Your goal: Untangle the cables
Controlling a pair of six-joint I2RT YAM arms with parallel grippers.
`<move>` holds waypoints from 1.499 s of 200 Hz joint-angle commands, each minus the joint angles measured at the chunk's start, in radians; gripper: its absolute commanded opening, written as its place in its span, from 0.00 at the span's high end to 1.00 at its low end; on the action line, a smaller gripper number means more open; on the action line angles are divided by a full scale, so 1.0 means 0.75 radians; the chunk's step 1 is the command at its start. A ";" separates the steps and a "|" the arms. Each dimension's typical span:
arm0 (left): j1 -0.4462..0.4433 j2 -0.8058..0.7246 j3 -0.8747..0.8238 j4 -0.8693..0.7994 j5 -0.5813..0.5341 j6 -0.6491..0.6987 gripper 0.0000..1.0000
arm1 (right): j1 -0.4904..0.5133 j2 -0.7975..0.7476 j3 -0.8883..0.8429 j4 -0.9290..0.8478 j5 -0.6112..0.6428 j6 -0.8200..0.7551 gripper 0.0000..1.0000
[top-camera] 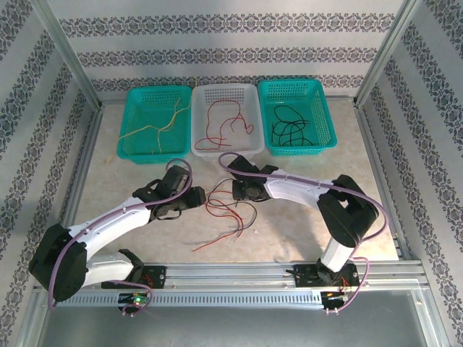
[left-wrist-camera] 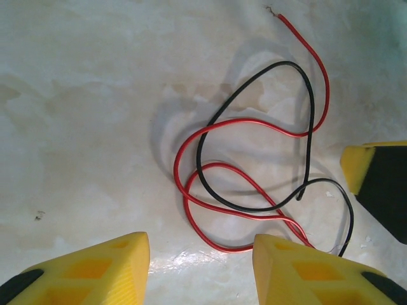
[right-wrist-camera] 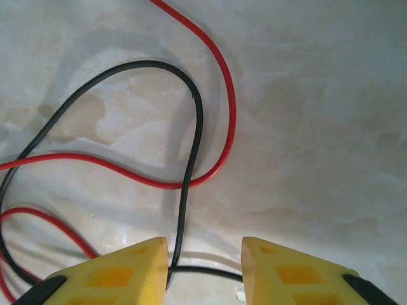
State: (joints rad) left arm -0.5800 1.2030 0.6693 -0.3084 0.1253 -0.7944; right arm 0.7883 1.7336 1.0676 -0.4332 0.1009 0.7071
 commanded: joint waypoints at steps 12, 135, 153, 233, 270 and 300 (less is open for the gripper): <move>0.027 -0.025 -0.001 -0.035 -0.016 -0.020 0.54 | 0.023 0.096 0.057 0.003 0.029 -0.018 0.71; 0.105 -0.073 -0.019 -0.027 0.032 -0.031 0.54 | 0.045 -0.010 -0.039 0.023 -0.019 -0.176 0.50; 0.124 -0.081 -0.023 -0.014 0.055 -0.035 0.54 | 0.000 -0.046 -0.085 0.024 -0.067 -0.220 0.48; 0.141 -0.088 -0.033 0.012 0.074 -0.052 0.54 | 0.086 0.045 0.048 -0.064 -0.111 -0.524 0.51; 0.154 -0.112 -0.038 0.000 0.077 -0.052 0.54 | 0.090 0.164 0.146 -0.077 -0.077 -0.561 0.54; 0.166 -0.118 -0.048 -0.008 0.082 -0.049 0.54 | 0.109 0.248 0.213 -0.107 -0.047 -0.609 0.56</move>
State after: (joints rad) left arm -0.4732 1.1320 0.6498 -0.3073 0.1795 -0.8204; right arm 0.8543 1.8729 1.1797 -0.4648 0.0250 0.3027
